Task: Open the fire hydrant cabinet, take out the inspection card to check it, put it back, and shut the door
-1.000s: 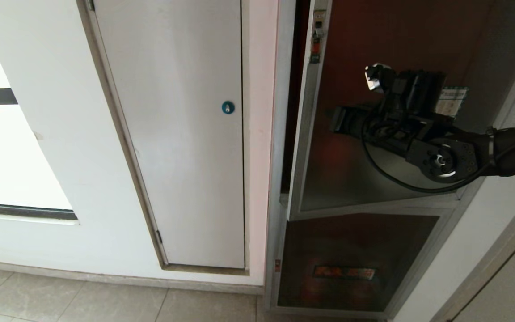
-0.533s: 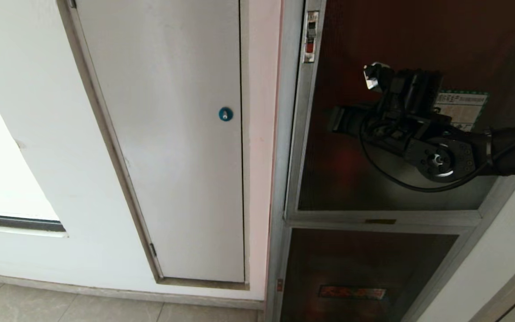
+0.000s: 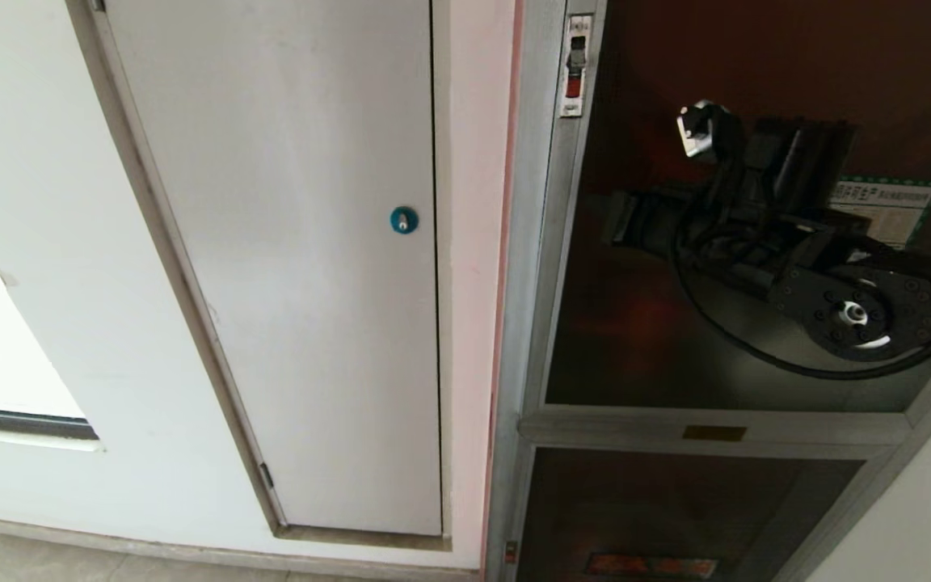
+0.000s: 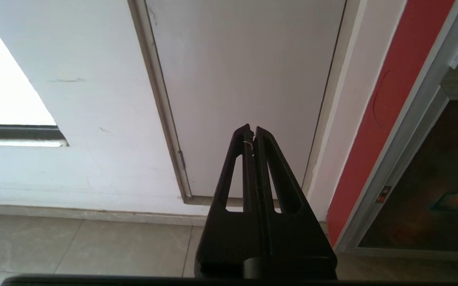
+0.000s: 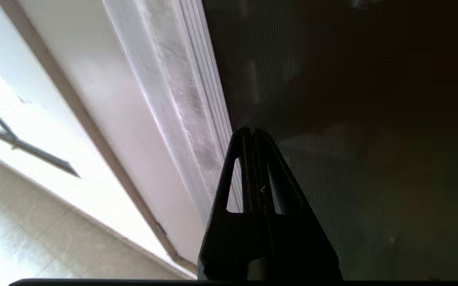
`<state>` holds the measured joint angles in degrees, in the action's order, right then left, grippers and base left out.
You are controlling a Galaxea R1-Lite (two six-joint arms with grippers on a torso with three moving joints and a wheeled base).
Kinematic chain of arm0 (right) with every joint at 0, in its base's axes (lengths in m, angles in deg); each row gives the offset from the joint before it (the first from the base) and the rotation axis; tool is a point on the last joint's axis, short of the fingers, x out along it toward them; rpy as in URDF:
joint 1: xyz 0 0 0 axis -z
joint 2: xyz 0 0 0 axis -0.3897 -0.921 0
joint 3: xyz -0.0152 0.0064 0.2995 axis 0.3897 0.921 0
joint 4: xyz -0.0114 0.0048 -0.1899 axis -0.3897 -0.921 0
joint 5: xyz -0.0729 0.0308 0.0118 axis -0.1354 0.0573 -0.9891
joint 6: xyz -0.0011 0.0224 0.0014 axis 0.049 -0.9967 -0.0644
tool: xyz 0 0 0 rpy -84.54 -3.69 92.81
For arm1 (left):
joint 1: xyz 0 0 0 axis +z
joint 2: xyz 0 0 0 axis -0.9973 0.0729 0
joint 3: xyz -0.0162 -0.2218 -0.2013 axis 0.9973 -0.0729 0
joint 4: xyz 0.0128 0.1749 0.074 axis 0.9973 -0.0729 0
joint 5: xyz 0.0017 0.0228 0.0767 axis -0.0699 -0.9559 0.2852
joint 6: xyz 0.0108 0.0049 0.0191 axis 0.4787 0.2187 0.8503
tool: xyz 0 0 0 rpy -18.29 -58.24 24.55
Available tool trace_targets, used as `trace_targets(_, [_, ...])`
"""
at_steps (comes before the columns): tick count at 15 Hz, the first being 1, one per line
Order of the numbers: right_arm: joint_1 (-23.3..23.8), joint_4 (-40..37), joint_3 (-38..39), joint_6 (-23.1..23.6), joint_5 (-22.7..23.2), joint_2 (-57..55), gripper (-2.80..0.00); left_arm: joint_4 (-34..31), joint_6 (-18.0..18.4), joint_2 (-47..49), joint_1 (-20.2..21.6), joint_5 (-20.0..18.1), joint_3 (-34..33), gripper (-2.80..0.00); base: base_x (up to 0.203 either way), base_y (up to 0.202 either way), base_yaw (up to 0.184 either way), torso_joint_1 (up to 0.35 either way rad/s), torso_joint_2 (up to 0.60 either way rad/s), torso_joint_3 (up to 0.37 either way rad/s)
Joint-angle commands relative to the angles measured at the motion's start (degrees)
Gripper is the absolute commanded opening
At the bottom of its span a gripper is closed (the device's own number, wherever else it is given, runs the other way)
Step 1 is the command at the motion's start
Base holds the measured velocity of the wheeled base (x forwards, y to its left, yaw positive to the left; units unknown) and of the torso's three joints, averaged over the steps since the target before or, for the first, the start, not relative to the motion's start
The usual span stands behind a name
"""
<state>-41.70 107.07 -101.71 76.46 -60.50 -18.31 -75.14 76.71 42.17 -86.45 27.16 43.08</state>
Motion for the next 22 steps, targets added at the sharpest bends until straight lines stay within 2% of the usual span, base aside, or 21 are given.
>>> trace_targets(1, [-1.1, 2.6, 6.0, 0.0, 0.4, 6.8, -2.8, 0.0, 0.0, 0.0, 0.0, 0.0, 0.0, -2.8, 0.0, 0.0, 0.0, 0.0, 0.0, 0.0])
trace_targets(6, [-3.0, 6.6, 16.3, 0.2, 0.3, 19.7, -2.8, 0.0, 0.1, 0.0, 0.0, 0.0, 0.0, -2.8, 0.0, 0.0, 0.0, 0.0, 0.0, 0.0])
trace_targets(9, [-3.1, 6.0, 16.8, 0.2, 0.7, 24.3, -2.8, 0.0, 0.0, 0.0, 0.0, 0.0, 0.0, -2.8, 0.0, 0.0, 0.0, 0.0, 0.0, 0.0])
trace_targets(12, [-3.1, -0.3, 9.1, -0.6, 5.3, 24.6, -2.8, 0.1, 0.0, 0.0, 0.0, 0.0, 0.0, -2.8, 0.0, 0.0, 0.0, 0.0, 0.0, 0.0])
trace_targets(16, [-3.0, -14.3, -9.1, -1.3, 15.1, 19.9, -2.8, 0.1, 0.0, 0.0, 0.0, 0.0, 0.0, -2.8, 0.0, 0.0, 0.0, 0.0, 0.0, 0.0])
trace_targets(20, [-3.0, -22.7, -22.8, -2.2, 21.3, 10.0, -2.8, 0.1, 0.0, 0.0, 0.0, 0.0, 0.0, -2.8, 0.0, 0.0, 0.0, 0.0, 0.0, 0.0])
trace_targets(22, [-3.0, -24.1, -27.6, -4.1, 22.3, 5.6, -2.8, 0.1, 0.0, 0.0, 0.0, 0.0, 0.0, -2.8, 0.0, 0.0, 0.0, 0.0, 0.0, 0.0])
